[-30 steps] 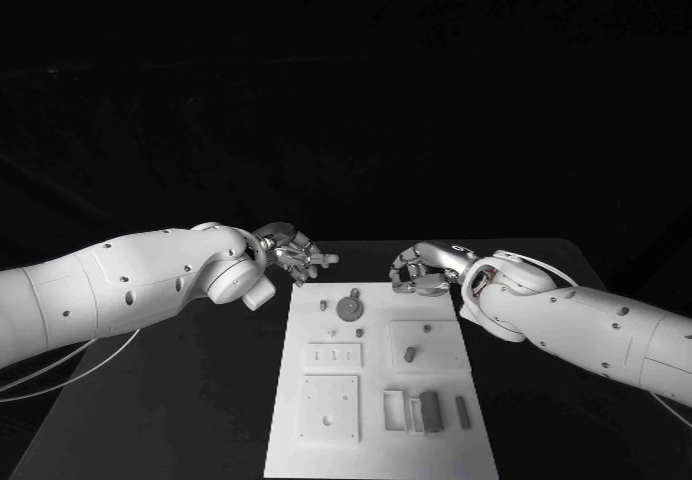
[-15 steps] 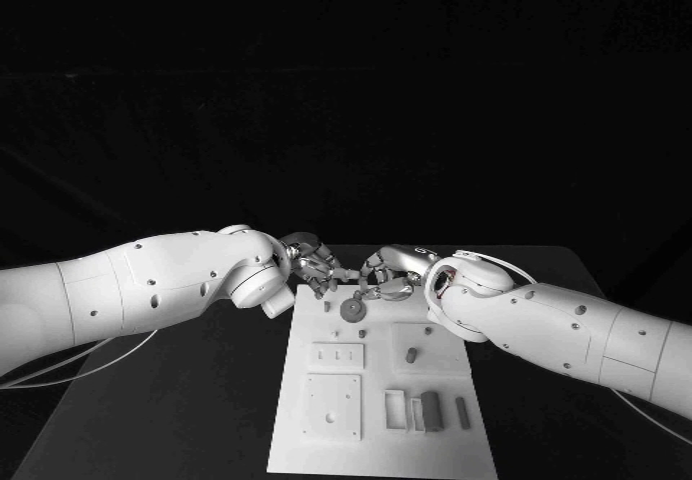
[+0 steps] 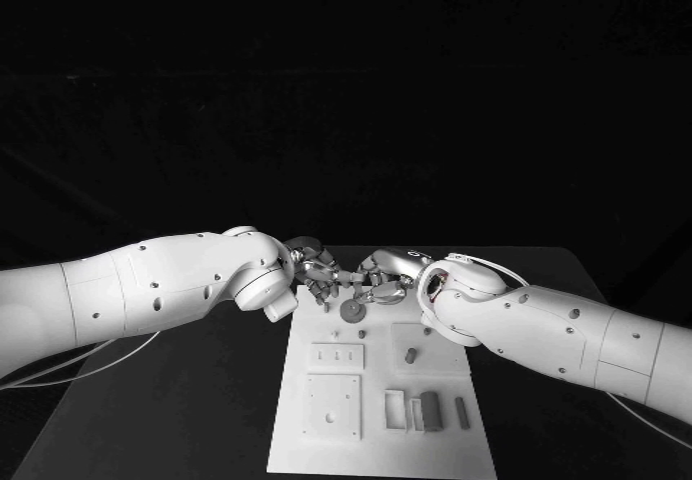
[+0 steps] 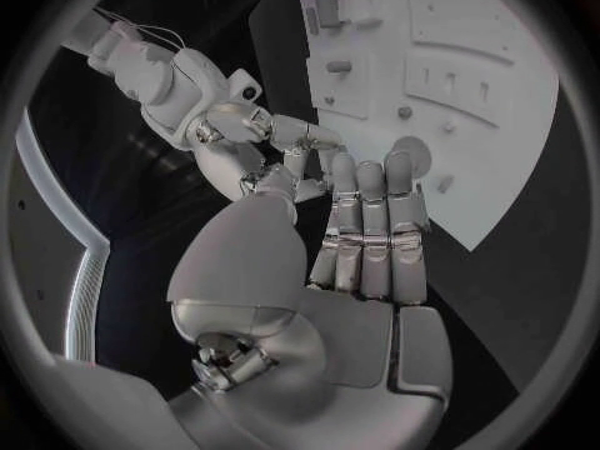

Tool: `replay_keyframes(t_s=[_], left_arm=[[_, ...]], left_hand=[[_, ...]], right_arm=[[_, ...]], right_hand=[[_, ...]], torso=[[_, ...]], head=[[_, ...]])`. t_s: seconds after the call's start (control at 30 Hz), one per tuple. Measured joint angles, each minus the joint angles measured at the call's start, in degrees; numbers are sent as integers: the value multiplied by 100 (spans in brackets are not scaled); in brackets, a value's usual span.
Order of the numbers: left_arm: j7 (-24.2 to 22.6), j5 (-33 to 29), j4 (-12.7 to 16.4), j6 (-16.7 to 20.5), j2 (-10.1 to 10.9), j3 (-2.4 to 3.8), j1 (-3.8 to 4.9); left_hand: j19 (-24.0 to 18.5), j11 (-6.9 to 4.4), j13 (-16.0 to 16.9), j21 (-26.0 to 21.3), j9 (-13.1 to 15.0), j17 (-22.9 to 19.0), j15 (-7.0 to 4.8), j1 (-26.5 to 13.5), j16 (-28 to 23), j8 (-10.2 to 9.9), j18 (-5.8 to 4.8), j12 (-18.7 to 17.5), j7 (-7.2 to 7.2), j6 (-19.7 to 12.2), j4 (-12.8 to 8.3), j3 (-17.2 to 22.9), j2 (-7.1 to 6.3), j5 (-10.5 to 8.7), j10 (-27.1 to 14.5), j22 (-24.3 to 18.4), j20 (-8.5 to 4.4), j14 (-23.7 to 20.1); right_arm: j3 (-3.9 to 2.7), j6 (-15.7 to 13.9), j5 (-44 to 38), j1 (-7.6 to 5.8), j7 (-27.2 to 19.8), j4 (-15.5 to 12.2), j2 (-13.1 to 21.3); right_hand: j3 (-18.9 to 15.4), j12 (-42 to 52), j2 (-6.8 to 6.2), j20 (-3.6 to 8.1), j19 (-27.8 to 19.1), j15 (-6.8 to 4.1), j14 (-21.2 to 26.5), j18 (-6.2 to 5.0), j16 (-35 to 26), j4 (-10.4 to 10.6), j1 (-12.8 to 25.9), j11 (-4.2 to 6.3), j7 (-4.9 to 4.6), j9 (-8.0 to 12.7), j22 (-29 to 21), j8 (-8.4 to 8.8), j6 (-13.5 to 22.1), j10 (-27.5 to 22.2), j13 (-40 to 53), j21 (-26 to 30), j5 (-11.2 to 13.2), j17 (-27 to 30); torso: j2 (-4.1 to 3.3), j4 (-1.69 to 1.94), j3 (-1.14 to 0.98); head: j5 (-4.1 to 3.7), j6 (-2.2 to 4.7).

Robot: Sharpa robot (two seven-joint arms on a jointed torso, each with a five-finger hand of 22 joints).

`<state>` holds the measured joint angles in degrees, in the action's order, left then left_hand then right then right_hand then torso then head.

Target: Assemble the parts on the task board

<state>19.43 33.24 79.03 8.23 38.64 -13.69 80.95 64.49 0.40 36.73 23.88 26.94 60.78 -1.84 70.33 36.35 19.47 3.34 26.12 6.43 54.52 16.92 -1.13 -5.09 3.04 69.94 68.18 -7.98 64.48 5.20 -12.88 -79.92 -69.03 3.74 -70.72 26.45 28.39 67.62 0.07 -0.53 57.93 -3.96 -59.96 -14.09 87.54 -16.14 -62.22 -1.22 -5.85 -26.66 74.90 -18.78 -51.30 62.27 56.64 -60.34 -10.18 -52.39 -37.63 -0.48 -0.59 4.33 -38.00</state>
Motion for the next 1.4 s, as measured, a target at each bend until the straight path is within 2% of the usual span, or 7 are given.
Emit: replay_keyframes(t_s=[0.23,0.57,0.7,0.73,0.77,1.07,1.4], left_arm=[[163,71,1,1,-37,0,-1],[372,196,1,-59,-63,-1,-1],[445,259,3,-97,-65,-1,-1],[459,270,6,-108,-65,-1,-1],[478,283,13,-122,-65,-1,-1],[564,343,19,-199,-86,-1,-2],[625,371,17,-210,-91,-2,-2]], left_hand=[[22,0,2,0,0,-41,-20,-140,72,0,19,3,-23,23,4,64,7,0,0,27,22,-20],[119,-23,29,0,8,-69,-72,-140,221,0,23,76,-38,38,-19,120,7,0,25,96,-10,32],[210,-86,63,59,26,-70,-125,-137,317,17,23,162,-148,165,-19,120,9,0,107,145,-41,85],[230,-99,73,76,37,-70,-143,-114,356,47,27,189,-135,414,-19,120,33,0,120,160,-61,127],[272,-114,88,104,42,-70,-156,-92,383,47,26,207,-137,441,-19,120,55,0,175,178,-62,159],[374,-195,159,163,59,-69,-234,-6,559,68,24,306,-164,545,-19,120,87,0,275,293,-142,237],[434,-216,210,205,66,-67,-255,-6,670,68,21,389,-213,638,-19,87,87,0,338,372,-184,258]], right_arm=[[0,-6,-35,14,72,-136,19],[1,-28,-115,23,144,-219,11],[1,-40,-155,25,164,-245,9],[1,-43,-165,25,168,-247,8],[1,-47,-177,25,175,-251,7],[0,-61,-267,29,215,-298,-14],[0,-53,-359,29,252,-304,-42]], right_hand=[[0,0,0,-1,-1,1,0,0,0,0,0,0,-1,-2,0,4,1,0,0,0,0,0],[0,0,0,1,1,-10,-32,0,0,0,0,0,-1,-6,0,-4,1,0,0,0,0,5],[16,0,0,19,22,-9,-33,0,0,-16,0,0,-2,-7,3,-4,2,0,0,0,0,5],[16,0,0,20,23,-9,-33,0,0,-16,0,0,-2,-7,4,-4,2,0,0,0,0,5],[16,0,0,20,23,-8,-33,0,0,-16,0,0,-2,-7,5,-4,2,0,0,1,0,5],[15,0,0,12,32,-1,-41,0,0,-16,0,0,-2,-18,4,-3,2,0,0,1,0,11],[28,0,0,11,32,1,-42,-1,0,-4,0,0,-3,-32,4,0,3,0,0,1,0,10]], torso=[[-10,-1,-10],[-12,-1,-10],[-12,0,-7],[-12,0,-7],[-13,0,-7],[-18,1,-4],[-19,2,-4]], head=[[3,-15],[3,-32],[-2,-33],[-2,-35],[-2,-37],[1,-48],[3,-76]])
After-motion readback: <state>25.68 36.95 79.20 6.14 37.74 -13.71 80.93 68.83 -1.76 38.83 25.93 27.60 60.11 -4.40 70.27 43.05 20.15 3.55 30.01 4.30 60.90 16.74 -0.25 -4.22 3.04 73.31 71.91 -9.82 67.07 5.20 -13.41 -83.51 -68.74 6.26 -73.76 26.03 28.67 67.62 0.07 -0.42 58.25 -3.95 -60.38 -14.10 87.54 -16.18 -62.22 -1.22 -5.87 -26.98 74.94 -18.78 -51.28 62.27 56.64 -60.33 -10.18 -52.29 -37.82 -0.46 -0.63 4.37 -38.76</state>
